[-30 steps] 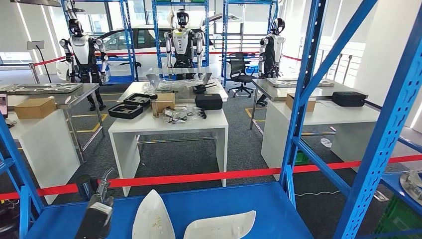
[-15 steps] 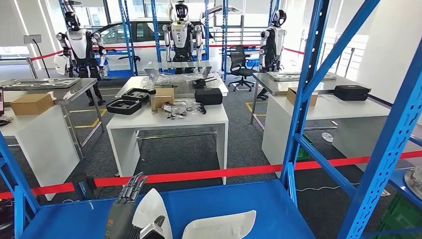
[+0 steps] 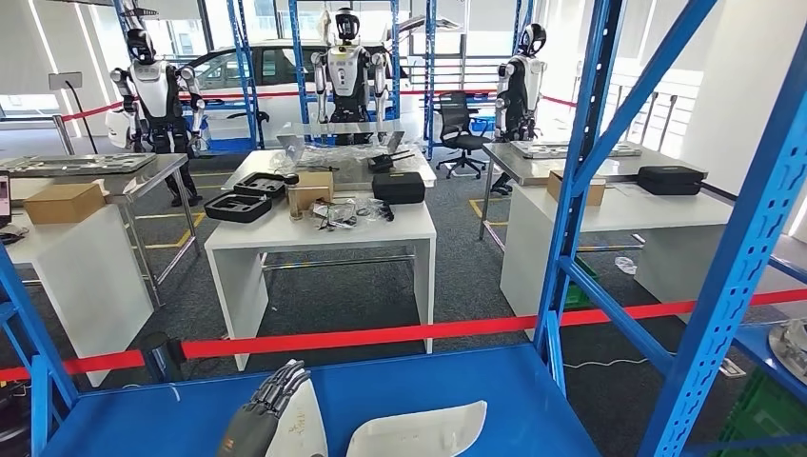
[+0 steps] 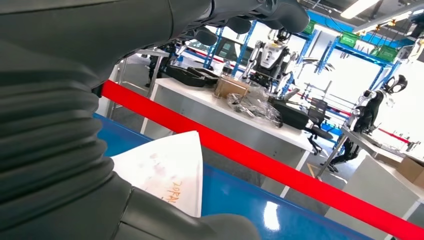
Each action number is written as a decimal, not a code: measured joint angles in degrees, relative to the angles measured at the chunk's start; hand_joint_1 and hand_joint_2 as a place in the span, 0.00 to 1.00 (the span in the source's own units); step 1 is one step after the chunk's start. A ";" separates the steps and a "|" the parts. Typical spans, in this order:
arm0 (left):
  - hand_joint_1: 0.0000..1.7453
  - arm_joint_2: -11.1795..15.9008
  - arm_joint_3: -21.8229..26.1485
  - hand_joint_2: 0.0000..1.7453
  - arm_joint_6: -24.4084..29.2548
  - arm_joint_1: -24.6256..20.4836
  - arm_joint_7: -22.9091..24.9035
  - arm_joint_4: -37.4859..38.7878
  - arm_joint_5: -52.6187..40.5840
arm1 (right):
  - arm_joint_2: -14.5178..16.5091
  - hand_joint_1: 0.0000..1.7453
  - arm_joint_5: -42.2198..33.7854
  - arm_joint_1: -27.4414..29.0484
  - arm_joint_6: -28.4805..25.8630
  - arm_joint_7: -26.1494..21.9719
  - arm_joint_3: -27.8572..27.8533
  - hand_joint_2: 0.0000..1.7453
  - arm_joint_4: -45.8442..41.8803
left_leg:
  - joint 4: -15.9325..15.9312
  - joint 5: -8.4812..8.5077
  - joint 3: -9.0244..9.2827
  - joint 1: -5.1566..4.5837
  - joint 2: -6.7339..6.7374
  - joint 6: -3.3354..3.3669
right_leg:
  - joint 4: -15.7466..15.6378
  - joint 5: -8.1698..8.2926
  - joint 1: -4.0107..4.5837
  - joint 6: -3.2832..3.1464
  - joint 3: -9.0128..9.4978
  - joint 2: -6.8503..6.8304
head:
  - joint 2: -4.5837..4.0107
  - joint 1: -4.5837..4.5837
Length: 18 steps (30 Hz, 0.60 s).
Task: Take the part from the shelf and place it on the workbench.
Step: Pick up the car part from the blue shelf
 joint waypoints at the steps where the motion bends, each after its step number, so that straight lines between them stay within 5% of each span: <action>1: 0.00 0.16 -0.14 1.00 -0.42 -0.01 -0.21 -0.02 -0.08 | 0.00 0.00 -0.01 -0.01 -0.01 0.01 0.01 0.00 0.00 | 0.00 0.00 0.05 0.00 0.00 0.00 | 0.01 0.00 0.00 0.00 0.05 0.00 | 0.00 0.00; 18: 0.00 4.04 -6.42 1.00 -6.47 -1.02 -1.86 1.02 -2.01 | -0.03 0.00 -0.78 -0.29 -0.94 -0.10 0.03 0.00 -0.01 | 0.04 0.00 0.76 0.00 0.00 0.00 | 0.02 0.00 -0.02 0.00 0.72 0.01 | 0.00 0.00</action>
